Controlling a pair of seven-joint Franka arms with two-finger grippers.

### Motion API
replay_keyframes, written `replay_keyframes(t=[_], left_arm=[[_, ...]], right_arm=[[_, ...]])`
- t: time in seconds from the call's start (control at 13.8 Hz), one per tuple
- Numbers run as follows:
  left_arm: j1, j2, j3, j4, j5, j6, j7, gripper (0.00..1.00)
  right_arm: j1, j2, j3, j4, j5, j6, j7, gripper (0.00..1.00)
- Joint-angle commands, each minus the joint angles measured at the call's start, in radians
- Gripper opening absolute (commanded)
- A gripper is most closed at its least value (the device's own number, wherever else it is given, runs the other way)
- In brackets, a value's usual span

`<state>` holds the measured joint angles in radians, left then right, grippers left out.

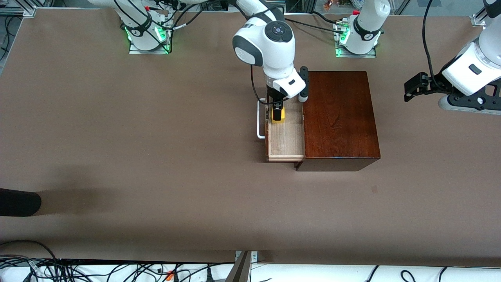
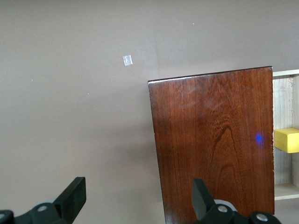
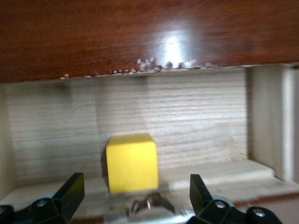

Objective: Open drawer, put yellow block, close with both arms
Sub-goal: 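Withdraw the right gripper while the left gripper moves toward the drawer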

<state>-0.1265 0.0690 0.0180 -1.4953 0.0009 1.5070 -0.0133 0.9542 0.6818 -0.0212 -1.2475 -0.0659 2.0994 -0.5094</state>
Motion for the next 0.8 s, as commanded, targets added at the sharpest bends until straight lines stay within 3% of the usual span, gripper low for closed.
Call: replay_keyframes(t=[0.0,0.14,0.36,0.51,0.72], left_arm=[[0.001,-0.009,0.003,-0.005,0.001,-0.007,0.023,1.0],[-0.001,-0.009,-0.004,-0.005,0.001,-0.007,0.023,1.0],[-0.015,-0.008,-0.007,0.004,-0.004,-0.005,0.048,1.0],[-0.016,0.006,-0.007,0.01,-0.033,-0.004,0.219,1.0],[-0.024,0.052,-0.019,0.044,-0.102,-0.002,0.404,1.0]], right_arm=[[-0.04,-0.114,0.001,-0.035,0.031,-0.085,-0.011,1.0],[-0.087,-0.191,-0.041,-0.035,0.037,-0.18,-0.015,1.0],[-0.217,-0.289,-0.086,-0.035,0.151,-0.22,-0.015,1.0],[-0.252,-0.35,-0.169,-0.035,0.161,-0.371,-0.023,1.0],[-0.252,-0.412,-0.33,-0.039,0.228,-0.462,-0.017,1.0]])
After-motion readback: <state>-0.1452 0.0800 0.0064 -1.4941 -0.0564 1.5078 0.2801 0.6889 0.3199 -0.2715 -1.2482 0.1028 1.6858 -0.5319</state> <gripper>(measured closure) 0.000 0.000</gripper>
